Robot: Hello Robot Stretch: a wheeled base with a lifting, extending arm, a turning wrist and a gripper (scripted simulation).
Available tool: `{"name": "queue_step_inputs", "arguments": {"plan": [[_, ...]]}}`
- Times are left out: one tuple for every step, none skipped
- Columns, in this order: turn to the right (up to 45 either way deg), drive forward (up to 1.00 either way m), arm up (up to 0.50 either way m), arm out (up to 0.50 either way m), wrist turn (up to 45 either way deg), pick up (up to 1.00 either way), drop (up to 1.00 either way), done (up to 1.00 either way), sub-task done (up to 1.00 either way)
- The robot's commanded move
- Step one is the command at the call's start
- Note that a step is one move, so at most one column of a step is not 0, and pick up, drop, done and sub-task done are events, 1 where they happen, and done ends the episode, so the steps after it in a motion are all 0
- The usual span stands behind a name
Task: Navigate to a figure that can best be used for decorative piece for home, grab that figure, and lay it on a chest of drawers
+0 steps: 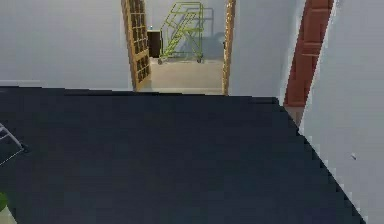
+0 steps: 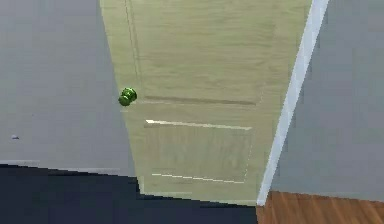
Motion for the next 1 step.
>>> {"name": "queue_step_inputs", "arguments": {"plan": [[0.0, 0.05, 0.0, 0.0, 0.0, 0.0, 0.0, 0.0, 0.0]]}}
